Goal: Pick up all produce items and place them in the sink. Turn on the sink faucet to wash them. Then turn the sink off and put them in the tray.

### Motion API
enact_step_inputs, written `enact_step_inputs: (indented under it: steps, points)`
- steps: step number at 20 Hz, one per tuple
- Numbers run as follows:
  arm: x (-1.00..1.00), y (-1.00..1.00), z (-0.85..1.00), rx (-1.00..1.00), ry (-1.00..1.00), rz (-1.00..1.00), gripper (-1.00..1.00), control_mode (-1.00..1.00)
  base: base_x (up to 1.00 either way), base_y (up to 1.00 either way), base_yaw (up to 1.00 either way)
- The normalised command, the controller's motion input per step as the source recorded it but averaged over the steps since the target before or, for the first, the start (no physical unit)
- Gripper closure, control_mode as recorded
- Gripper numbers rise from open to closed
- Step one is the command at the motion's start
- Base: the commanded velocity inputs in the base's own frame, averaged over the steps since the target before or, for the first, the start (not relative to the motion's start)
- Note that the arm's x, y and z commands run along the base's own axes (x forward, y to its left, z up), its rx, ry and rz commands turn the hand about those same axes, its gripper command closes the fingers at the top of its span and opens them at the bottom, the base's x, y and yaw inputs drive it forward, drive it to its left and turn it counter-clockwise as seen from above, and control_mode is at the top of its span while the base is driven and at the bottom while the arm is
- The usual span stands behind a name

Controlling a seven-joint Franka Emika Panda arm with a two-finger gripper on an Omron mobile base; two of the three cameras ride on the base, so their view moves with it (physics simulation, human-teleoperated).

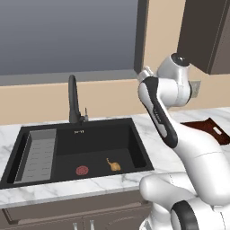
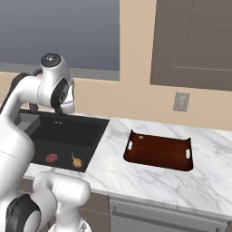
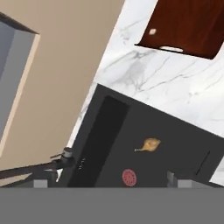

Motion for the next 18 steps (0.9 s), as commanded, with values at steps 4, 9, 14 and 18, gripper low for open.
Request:
enact_step_inputs:
  steps: [4, 9, 14, 18]
  points:
    - [0.01, 0.0, -0.38, -0.19, 0.01, 0.37, -1.0, -1.0, 0.0, 0.0, 0.0]
    - [0.0, 0.0, -0.39, -0.22, 0.01, 0.38, -1.0, -1.0, 0.0, 0.0, 0.0]
    - [0.0, 0.13, -0.36, -0.35, 0.06, 0.32, -1.0, -1.0, 0.0, 0.0, 0.0]
    - [0.0, 0.25, -0.31, -0.36, 0.05, 0.28, -1.0, -1.0, 0.0, 0.0, 0.0]
